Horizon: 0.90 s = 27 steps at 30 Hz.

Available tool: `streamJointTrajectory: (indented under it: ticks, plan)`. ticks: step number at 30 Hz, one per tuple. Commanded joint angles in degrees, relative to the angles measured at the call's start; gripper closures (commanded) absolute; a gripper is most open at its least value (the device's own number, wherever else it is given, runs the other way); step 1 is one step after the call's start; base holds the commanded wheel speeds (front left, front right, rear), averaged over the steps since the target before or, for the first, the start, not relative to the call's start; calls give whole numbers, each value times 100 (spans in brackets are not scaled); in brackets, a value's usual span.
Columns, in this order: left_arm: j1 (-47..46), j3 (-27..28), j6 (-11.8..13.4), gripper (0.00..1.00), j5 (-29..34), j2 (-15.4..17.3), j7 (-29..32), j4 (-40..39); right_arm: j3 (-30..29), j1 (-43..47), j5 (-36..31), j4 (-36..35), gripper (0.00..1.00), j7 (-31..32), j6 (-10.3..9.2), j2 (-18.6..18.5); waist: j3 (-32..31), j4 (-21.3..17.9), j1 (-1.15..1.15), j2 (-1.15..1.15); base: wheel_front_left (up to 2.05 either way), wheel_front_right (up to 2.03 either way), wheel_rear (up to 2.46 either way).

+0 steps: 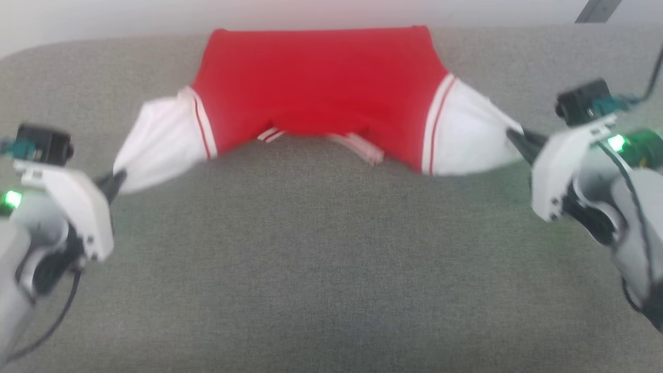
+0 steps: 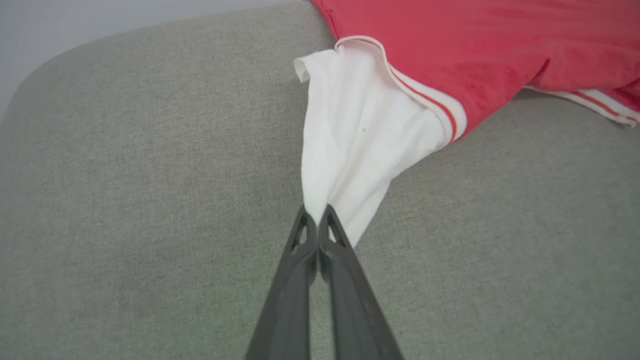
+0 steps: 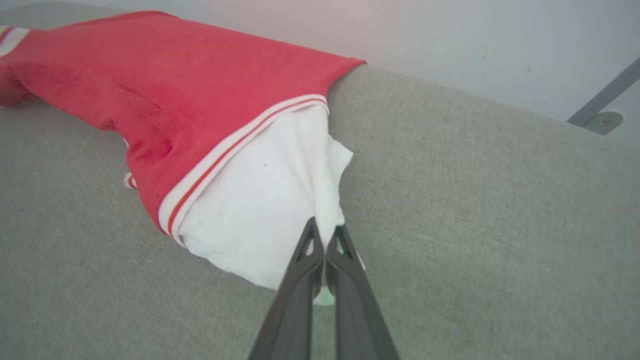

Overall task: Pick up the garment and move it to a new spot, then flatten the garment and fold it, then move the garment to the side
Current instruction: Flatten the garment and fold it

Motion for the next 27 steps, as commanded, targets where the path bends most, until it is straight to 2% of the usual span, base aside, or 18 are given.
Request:
streamJointTrajectory:
  ticks: [1, 7, 13, 14, 15, 19, 23, 27]
  plan:
    - [437, 78, 229, 100, -175, 266, 80, -443, 21, 324, 293, -404, 100, 227, -10, -280, -105, 0, 0, 0, 0, 0, 0]
    - [1618, 239, 1047, 100, -679, 1069, 288, -2150, 46, 1166, 896, -1595, 100, 1001, -10, -1055, -249, -9, 0, 0, 0, 0, 0]
    - [2754, 399, 2000, 100, -1172, 1856, 356, -3708, 52, 2062, 1435, -2694, 100, 1829, -11, -1737, -304, -10, 0, 0, 0, 0, 0]
    - [2927, 426, 2158, 100, -1269, 1964, 333, -3931, 34, 2224, 1525, -2848, 100, 1962, -10, -1848, -310, -4, 0, 0, 0, 0, 0]
    - [2927, 426, 2158, 100, -1269, 1964, 333, -3931, 34, 2224, 1525, -2848, 100, 1962, -10, -1848, -310, -4, 0, 0, 0, 0, 0]
    - [3562, 482, 2669, 100, -1511, 2272, 142, -4617, -151, 2845, 1817, -3306, 100, 2317, -10, -2126, -306, 26, 0, 0, 0, 0, 0]
    - [4053, 515, 2921, 100, -1759, 2315, -148, -4959, -437, 3392, 1821, -3506, 100, 2401, -10, -2143, -272, 63, 0, 0, 0, 0, 0]
    - [4294, 473, 2851, 100, -1807, 2175, -372, -4969, -674, 3753, 1568, -3383, 100, 2355, -10, -1883, -215, 102, 0, 0, 0, 0, 0]
